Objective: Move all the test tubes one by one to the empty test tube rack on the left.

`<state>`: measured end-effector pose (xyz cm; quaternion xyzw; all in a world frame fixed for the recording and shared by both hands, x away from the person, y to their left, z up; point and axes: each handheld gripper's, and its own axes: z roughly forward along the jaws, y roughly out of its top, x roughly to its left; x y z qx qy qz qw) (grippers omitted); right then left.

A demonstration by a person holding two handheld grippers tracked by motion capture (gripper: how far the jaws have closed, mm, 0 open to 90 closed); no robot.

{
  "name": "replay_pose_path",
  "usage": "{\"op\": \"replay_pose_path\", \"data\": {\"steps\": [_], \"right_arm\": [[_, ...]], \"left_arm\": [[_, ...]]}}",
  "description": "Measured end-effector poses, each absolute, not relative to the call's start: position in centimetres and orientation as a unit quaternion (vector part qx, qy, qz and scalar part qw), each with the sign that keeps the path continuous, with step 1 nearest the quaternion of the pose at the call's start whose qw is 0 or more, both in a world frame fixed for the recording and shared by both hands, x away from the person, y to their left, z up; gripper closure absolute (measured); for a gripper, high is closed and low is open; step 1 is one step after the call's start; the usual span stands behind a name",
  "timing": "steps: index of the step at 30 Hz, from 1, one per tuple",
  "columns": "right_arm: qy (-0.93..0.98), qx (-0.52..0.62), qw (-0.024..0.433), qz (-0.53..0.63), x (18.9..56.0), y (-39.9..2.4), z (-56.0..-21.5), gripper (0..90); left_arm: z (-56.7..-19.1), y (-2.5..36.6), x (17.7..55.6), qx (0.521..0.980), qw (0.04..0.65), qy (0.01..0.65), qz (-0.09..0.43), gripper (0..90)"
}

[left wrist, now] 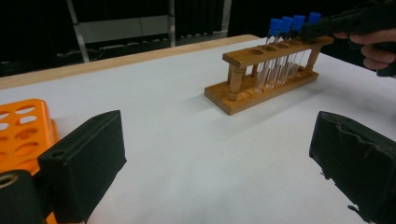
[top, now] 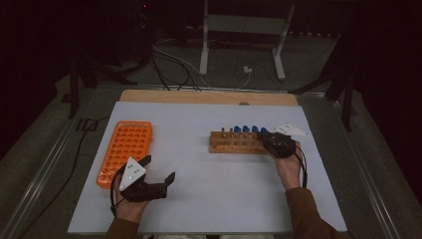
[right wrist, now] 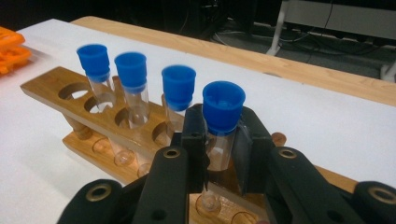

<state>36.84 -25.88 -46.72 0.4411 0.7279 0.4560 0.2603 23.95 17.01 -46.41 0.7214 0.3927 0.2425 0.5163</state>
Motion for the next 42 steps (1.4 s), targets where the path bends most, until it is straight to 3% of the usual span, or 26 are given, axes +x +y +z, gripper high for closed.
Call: {"op": "replay_pose_path", "data": {"steps": [23, 30, 42], "right_arm": [[0.712, 0.411, 0.292, 0.489, 35.3, -26.8, -41.1, 76.8], [0.715, 0.399, 0.276, 0.504, 34.1, -26.4, -40.1, 76.8], [0.744, 0.356, 0.231, 0.516, 32.3, -22.7, -40.3, 76.7]], "left_arm": [[-44.9, 14.6, 25.4, 0.727, 0.528, 0.374, 0.231, 4.7], [-44.6, 13.2, 26.2, 0.732, 0.529, 0.364, 0.226, 5.2], [-44.7, 10.4, 27.4, 0.741, 0.539, 0.347, 0.200, 15.0]]}}
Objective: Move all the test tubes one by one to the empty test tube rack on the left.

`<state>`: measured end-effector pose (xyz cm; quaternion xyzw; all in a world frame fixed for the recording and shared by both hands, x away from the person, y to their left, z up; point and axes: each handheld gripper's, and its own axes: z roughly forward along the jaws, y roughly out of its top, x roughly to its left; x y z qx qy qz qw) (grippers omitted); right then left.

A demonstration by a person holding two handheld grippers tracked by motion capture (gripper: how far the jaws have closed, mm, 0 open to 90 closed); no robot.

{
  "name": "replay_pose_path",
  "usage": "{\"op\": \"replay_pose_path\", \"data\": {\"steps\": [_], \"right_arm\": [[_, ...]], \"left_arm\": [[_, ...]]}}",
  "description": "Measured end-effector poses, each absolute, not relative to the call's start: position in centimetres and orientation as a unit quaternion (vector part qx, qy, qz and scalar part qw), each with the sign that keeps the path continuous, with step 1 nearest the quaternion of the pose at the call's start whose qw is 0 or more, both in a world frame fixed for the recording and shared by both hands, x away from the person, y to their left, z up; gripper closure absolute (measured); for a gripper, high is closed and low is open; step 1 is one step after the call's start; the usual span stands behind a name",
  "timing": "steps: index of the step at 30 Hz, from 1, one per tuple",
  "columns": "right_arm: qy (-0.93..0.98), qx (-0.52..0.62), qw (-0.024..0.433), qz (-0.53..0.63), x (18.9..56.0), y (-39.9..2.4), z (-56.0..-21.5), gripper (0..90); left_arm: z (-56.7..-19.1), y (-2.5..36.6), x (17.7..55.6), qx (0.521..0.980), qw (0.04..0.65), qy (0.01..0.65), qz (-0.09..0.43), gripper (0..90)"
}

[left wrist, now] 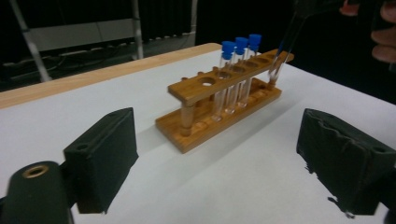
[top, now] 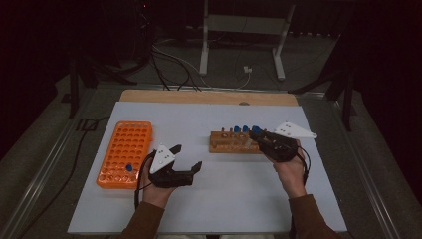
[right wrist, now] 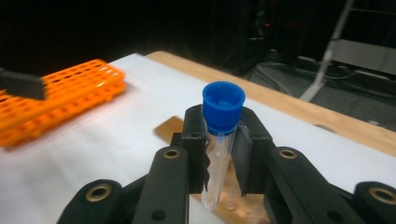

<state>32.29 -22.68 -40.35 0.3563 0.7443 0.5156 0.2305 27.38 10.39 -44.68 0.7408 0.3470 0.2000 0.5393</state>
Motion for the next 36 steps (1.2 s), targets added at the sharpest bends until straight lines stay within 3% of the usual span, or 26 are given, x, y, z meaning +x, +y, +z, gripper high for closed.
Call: {"op": "replay_pose_path", "data": {"steps": [12, 22, 36], "right_arm": [[0.781, 0.301, 0.197, 0.511, 30.7, -17.9, -40.7, 76.7], [0.790, 0.279, 0.170, 0.518, 30.2, -15.8, -40.9, 76.7], [0.792, 0.271, 0.149, 0.526, 30.1, -15.0, -41.1, 76.7]], "left_arm": [[-44.5, 7.6, 28.3, 0.758, 0.532, 0.325, 0.194, 25.5], [-44.6, 5.6, 29.0, 0.768, 0.540, 0.295, 0.177, 55.5], [-44.6, 5.1, 28.8, 0.776, 0.544, 0.266, 0.177, 77.5]]}}
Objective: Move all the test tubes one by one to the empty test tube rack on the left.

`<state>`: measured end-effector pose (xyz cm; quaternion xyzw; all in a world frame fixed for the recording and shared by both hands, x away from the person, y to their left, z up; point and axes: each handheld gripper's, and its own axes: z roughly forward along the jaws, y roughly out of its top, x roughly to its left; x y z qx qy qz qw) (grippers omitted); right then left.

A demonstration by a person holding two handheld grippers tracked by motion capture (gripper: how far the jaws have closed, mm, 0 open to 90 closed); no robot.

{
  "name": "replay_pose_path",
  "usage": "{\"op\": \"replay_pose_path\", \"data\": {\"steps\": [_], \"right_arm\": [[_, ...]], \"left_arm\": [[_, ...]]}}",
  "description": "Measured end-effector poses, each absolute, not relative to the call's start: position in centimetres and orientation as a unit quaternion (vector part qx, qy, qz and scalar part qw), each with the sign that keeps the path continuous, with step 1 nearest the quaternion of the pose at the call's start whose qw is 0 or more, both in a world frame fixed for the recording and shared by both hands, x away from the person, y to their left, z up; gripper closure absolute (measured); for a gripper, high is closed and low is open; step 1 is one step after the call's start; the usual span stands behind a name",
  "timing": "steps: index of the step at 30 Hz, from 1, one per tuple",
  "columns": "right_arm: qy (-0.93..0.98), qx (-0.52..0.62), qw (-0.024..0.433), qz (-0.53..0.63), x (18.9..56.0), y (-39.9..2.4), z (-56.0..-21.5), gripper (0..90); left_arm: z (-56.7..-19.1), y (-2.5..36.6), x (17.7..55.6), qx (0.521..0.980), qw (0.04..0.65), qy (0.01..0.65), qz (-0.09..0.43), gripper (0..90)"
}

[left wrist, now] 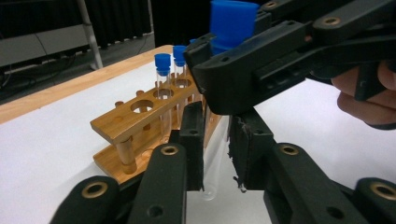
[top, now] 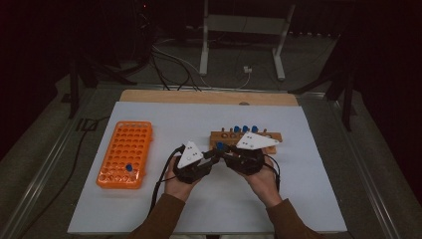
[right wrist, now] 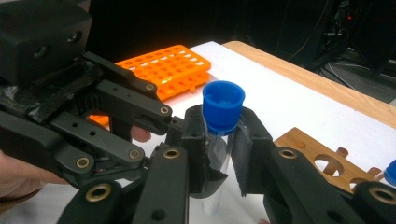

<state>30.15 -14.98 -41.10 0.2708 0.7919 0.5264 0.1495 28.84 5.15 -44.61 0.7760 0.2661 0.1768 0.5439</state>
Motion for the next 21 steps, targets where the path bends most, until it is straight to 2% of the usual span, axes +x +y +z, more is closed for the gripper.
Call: {"op": "replay_pose_path", "data": {"steps": [12, 17, 21], "right_arm": [[0.789, 0.270, 0.144, 0.533, 30.09, -15.03, -41.04, 76.8], [0.789, 0.269, 0.143, 0.533, 30.10, -15.00, -41.07, 75.6], [0.775, 0.274, 0.135, 0.553, 30.11, -15.50, -40.72, 52.5]], "left_arm": [[-44.50, 5.39, 28.93, 0.772, 0.551, 0.266, 0.174, 75.0], [-44.47, 5.42, 28.80, 0.776, 0.546, 0.262, 0.177, 78.0], [-44.42, 5.97, 28.95, 0.774, 0.543, 0.271, 0.181, 78.2]]}}
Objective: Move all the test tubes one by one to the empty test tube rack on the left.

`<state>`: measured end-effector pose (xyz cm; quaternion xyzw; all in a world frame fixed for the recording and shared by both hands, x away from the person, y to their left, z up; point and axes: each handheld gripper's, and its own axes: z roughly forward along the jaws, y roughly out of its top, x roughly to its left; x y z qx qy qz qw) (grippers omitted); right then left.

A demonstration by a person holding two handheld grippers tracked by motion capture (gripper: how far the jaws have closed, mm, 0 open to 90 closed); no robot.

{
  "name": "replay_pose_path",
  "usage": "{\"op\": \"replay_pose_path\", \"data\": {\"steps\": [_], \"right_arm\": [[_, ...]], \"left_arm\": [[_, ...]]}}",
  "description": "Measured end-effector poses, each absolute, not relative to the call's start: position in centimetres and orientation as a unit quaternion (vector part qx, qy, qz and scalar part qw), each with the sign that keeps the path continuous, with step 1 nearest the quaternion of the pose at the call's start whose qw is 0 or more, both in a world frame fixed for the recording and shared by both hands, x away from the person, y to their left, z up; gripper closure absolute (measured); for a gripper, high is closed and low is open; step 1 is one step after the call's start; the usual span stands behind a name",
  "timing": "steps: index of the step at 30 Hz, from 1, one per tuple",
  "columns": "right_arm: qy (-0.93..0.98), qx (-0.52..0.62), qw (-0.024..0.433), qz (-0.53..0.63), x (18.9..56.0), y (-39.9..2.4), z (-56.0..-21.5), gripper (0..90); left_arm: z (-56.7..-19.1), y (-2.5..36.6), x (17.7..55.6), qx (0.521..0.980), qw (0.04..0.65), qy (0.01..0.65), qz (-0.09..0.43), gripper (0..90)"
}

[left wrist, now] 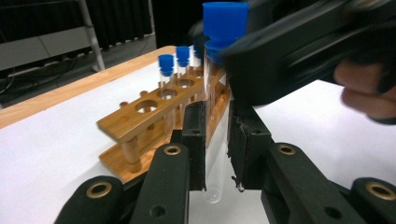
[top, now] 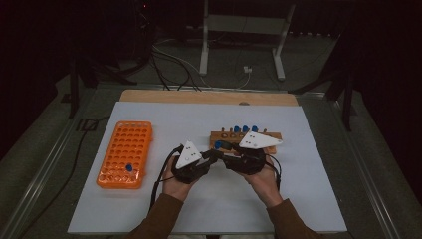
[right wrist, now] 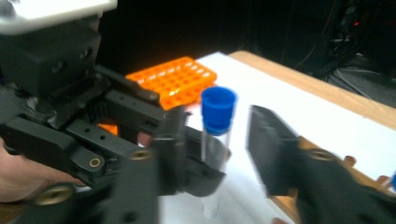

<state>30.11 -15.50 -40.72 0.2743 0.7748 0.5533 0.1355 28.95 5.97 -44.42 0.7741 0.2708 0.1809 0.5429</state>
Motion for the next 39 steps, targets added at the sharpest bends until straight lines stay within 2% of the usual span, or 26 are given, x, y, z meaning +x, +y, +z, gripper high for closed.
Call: {"op": "replay_pose_path", "data": {"steps": [6, 11, 18, 30, 39], "right_arm": [[0.757, 0.296, 0.156, 0.562, 30.1, -16.9, -40.1, 19.6], [0.752, 0.311, 0.166, 0.557, 30.1, -18.0, -40.4, 9.2], [0.749, 0.326, 0.170, 0.551, 30.1, -19.4, -41.3, 3.3], [0.748, 0.344, 0.183, 0.537, 30.1, -21.1, -42.3, 2.2], [0.742, 0.359, 0.202, 0.529, 30.1, -23.0, -42.6, 2.1]], "left_arm": [[-44.2, 7.6, 28.7, 0.769, 0.541, 0.284, 0.185, 78.2], [-44.3, 9.7, 28.4, 0.765, 0.543, 0.297, 0.178, 78.2], [-44.2, 12.9, 27.2, 0.760, 0.541, 0.309, 0.185, 78.2], [-43.8, 18.7, 25.0, 0.739, 0.540, 0.340, 0.216, 78.1], [-43.8, 20.2, 24.1, 0.739, 0.537, 0.341, 0.221, 78.1]]}}
